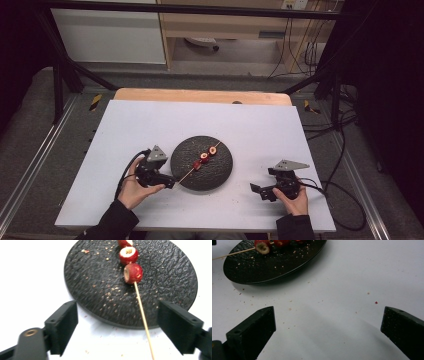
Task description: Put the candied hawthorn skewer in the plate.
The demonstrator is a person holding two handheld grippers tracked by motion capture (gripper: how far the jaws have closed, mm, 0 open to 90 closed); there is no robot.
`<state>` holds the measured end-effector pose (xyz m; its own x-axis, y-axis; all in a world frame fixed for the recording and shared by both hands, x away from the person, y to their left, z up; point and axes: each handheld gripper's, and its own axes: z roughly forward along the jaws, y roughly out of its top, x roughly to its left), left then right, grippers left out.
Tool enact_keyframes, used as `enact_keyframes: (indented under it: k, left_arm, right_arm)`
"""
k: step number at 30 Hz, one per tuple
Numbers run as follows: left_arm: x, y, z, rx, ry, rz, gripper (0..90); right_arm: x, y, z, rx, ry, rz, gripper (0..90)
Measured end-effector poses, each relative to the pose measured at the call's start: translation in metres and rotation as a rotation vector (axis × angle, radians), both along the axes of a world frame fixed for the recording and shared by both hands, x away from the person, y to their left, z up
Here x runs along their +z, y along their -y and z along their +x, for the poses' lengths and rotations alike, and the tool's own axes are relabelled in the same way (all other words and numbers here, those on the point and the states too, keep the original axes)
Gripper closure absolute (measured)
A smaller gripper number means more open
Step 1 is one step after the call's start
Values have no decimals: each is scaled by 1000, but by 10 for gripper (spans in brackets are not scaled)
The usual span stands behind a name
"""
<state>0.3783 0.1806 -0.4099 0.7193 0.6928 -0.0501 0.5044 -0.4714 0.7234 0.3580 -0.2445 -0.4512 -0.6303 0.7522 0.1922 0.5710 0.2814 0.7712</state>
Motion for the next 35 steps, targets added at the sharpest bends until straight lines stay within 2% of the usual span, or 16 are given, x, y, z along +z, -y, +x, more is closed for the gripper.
enact_keyframes:
  k: [2,6,17,26,35]
  left_arm:
    - [0,-8,0,9,-4,-9,110]
    - [-1,-25,-4,41,10,-10,71]
    - [-20,-69,-20,88,37,-37,65]
    - [-34,-90,-29,112,49,-56,67]
    - [-37,-93,-29,112,60,-45,67]
  right_arm:
    - [0,0,0,0,1,3,5]
    - [1,1,0,-1,4,9,5]
    - [1,1,0,1,1,14,5]
    - [-2,-1,-1,7,-4,-2,5]
    - [-3,-2,-1,18,-8,-6,5]
